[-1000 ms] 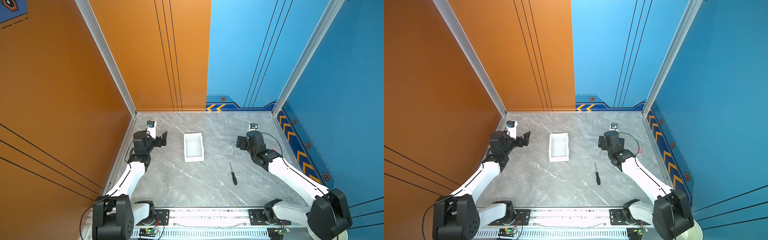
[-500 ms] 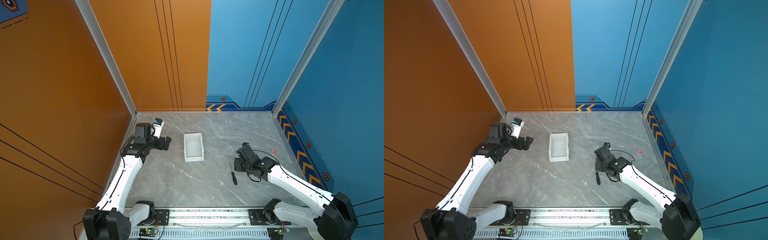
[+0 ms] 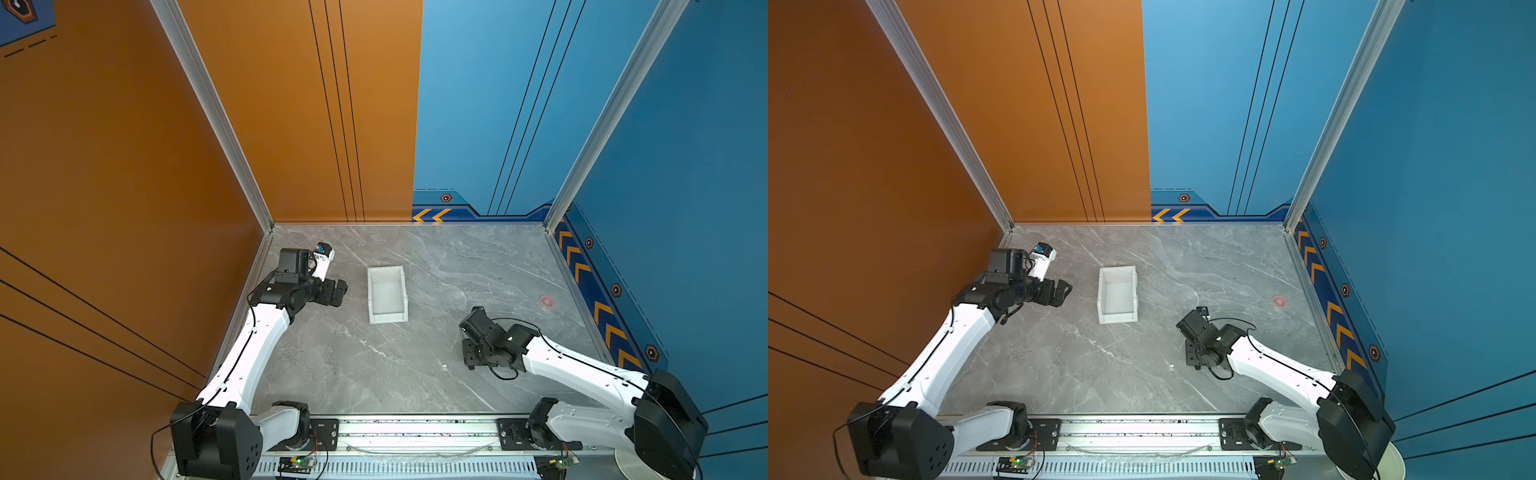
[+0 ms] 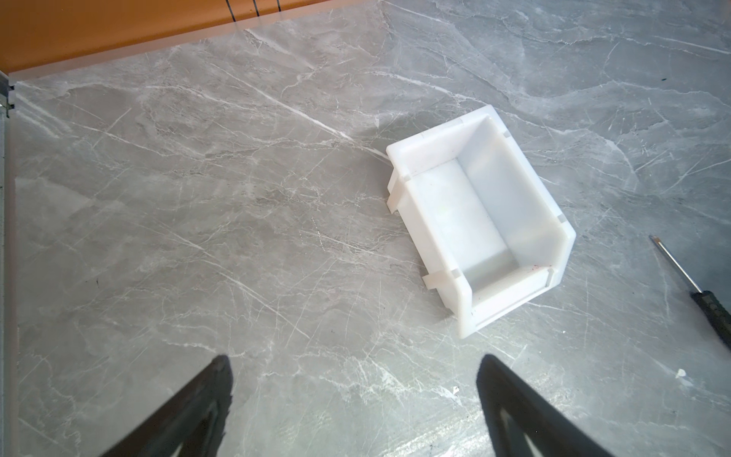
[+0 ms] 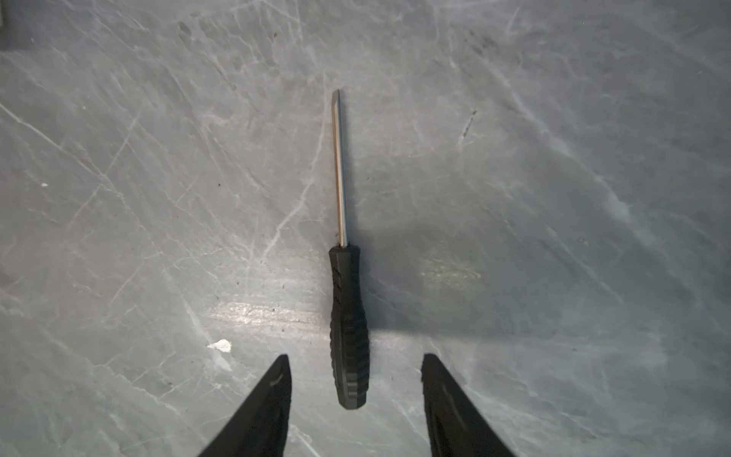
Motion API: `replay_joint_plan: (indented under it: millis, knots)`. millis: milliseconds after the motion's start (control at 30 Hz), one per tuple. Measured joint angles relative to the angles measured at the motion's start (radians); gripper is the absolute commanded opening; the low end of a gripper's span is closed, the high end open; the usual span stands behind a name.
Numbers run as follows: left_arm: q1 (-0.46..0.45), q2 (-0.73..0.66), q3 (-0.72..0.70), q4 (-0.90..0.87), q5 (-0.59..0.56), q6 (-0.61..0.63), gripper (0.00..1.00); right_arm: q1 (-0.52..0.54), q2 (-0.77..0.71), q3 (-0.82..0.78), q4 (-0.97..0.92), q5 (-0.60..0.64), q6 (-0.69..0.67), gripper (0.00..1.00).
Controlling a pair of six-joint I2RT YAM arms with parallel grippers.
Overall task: Put the screwdriver in the bin
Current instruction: Pick up the screwdriver from the center of the table.
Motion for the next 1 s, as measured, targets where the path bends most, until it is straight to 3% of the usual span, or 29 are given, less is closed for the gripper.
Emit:
replay_joint_plan:
  millis: [667, 1000]
  knots:
    - [-0.006, -0.011, 0.000, -0.006, -0.001, 0.002, 0.98, 0.024, 0.151, -0.030, 0.086, -0.003, 0.019, 0.39]
    - [-0.006, -0.015, 0.000, -0.011, -0.004, 0.013, 0.98, 0.036, 0.157, -0.030, 0.111, -0.004, 0.026, 0.21]
